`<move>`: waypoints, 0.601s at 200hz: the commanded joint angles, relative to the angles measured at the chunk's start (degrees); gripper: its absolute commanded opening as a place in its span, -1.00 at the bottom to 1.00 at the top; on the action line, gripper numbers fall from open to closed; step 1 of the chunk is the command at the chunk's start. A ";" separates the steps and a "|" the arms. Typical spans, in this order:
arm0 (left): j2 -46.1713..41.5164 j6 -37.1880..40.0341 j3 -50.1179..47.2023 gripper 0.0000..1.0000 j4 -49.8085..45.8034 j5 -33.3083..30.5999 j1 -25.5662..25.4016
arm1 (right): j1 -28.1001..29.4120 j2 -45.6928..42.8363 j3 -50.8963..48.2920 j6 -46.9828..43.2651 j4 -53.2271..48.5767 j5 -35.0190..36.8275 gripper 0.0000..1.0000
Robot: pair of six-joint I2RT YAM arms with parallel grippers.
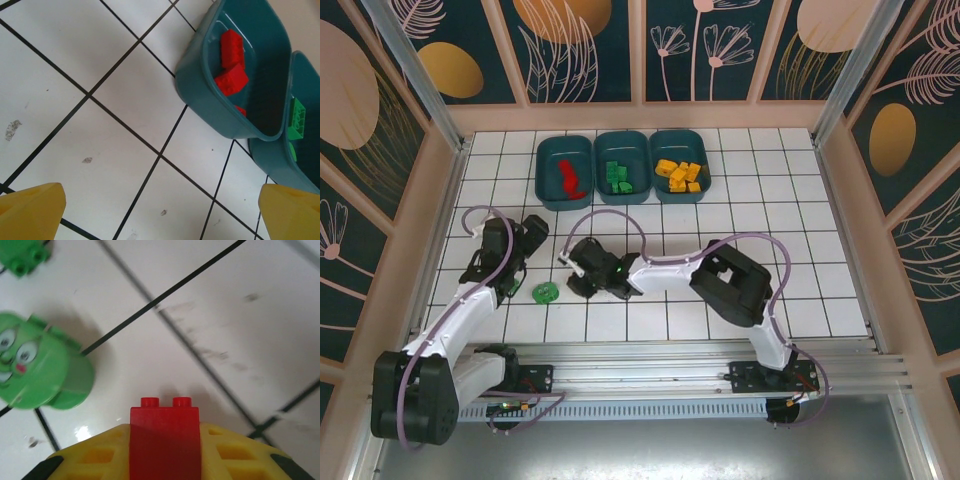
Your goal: Sort the legos into containers by color
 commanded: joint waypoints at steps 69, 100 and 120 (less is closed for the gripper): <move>-5.54 1.71 -3.55 0.84 -5.07 7.22 0.17 | -14.88 11.36 30.64 1.57 -0.13 -3.18 -0.48; -7.38 1.10 -6.87 0.78 -8.82 10.92 0.04 | -16.03 19.28 43.27 1.66 -4.64 -3.74 -0.47; -9.48 2.11 -6.71 0.78 -12.73 10.10 -0.05 | -16.11 21.94 47.26 2.12 -4.50 -4.71 -0.46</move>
